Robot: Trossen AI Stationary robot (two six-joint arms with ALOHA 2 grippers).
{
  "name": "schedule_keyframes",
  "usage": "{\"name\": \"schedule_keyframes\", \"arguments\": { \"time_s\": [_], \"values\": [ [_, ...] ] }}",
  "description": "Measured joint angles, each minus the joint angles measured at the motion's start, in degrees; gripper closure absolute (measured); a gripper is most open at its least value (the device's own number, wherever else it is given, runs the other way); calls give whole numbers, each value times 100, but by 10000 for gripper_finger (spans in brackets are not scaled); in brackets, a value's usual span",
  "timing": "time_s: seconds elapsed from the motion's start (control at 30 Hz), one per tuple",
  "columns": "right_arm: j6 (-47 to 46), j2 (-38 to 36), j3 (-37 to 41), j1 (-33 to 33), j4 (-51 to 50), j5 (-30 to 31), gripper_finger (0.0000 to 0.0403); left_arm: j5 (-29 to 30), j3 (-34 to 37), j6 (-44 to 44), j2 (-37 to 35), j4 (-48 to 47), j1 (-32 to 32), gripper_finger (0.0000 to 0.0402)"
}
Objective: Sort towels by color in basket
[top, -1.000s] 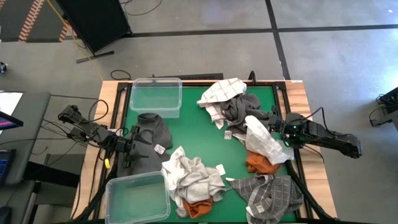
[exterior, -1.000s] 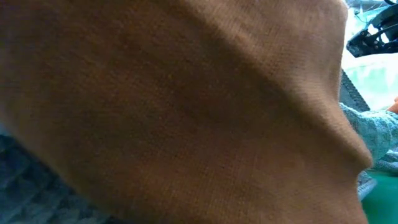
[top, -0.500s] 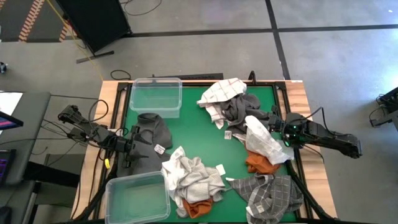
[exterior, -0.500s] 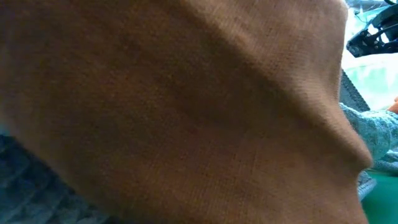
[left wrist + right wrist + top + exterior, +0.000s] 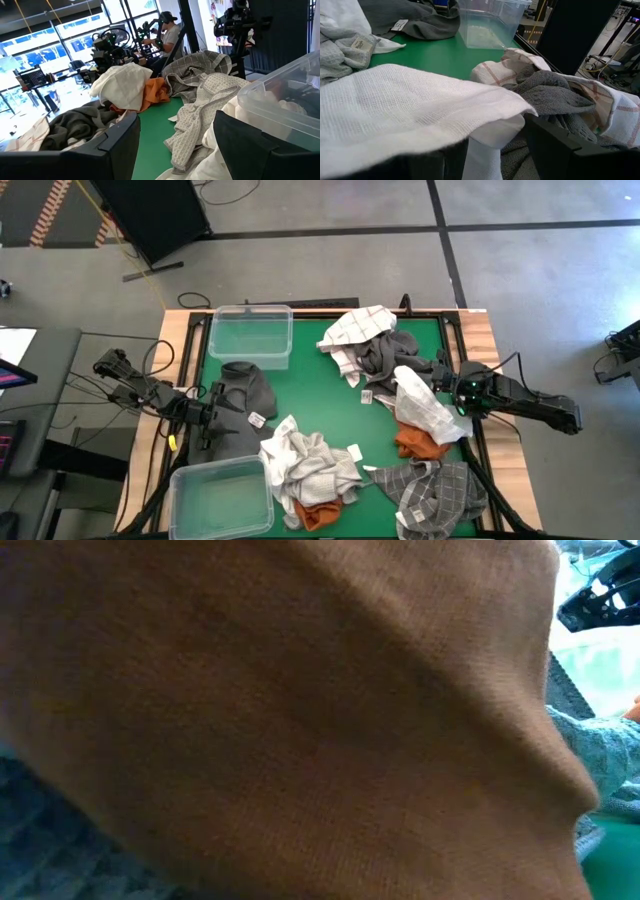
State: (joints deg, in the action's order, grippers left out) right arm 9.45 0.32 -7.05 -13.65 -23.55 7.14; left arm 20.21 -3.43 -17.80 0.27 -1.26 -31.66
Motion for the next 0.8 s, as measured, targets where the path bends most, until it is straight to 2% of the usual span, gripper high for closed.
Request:
{"name": "schedule_keyframes", "arguments": {
  "time_s": [0.8],
  "values": [
    [0,0,0,1,-2,0,186,0,3,2,0,147,0,162]
  ]
}}
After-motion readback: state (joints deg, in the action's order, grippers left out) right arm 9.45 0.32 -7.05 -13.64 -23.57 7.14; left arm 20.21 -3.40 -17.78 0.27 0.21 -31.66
